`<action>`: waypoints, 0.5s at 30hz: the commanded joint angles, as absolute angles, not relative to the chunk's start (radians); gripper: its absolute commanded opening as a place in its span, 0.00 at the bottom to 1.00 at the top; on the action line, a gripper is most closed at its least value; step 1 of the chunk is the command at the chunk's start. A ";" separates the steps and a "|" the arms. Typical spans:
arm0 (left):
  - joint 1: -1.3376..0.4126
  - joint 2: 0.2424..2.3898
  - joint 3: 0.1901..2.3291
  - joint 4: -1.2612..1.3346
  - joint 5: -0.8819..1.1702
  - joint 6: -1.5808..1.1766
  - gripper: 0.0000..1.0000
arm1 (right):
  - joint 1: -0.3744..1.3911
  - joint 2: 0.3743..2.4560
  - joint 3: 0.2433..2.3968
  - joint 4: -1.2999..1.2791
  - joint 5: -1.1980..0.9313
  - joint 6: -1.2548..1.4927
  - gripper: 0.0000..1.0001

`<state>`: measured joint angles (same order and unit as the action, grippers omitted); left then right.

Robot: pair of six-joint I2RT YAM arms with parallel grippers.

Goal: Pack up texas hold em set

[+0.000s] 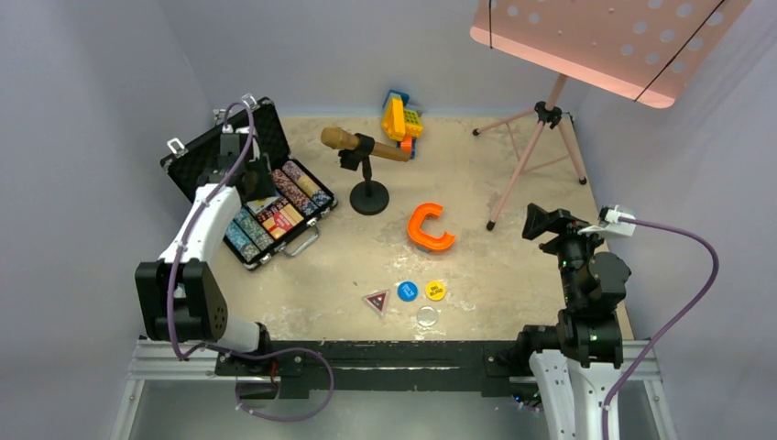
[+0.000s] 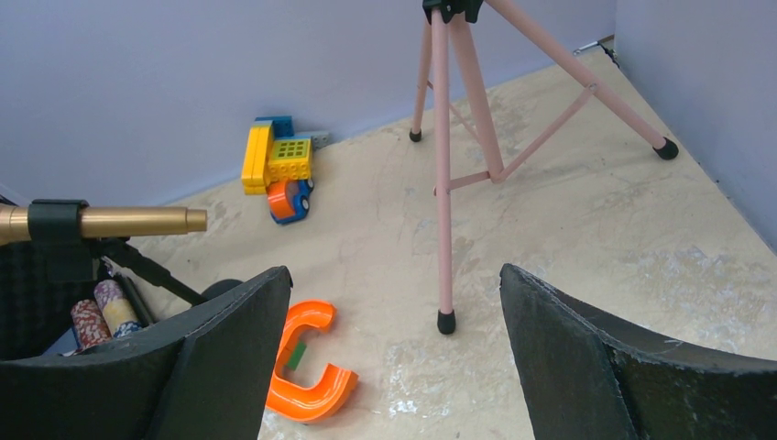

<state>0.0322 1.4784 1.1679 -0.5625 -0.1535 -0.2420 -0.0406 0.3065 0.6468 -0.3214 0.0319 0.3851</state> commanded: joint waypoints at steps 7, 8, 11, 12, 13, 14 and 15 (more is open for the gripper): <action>-0.181 1.099 1.040 -0.601 -0.228 -0.173 0.53 | -0.044 0.328 0.663 -0.281 -0.010 0.368 0.90; -0.202 1.064 1.029 -0.602 -0.228 -0.174 0.53 | -0.044 0.333 0.665 -0.281 -0.032 0.364 0.90; -0.275 0.979 0.994 -0.598 -0.230 -0.171 0.52 | -0.044 0.349 0.668 -0.279 -0.072 0.354 0.90; -0.305 0.957 0.984 -0.597 -0.232 -0.166 0.52 | -0.044 0.349 0.669 -0.279 -0.077 0.353 0.90; -0.342 0.937 0.975 -0.592 -0.234 -0.162 0.52 | -0.044 0.347 0.670 -0.277 -0.078 0.351 0.90; -0.391 0.919 0.962 -0.585 -0.234 -0.159 0.51 | -0.044 0.341 0.670 -0.277 -0.078 0.349 0.90; -0.428 0.907 0.952 -0.576 -0.232 -0.155 0.51 | -0.044 0.336 0.671 -0.277 -0.077 0.348 0.90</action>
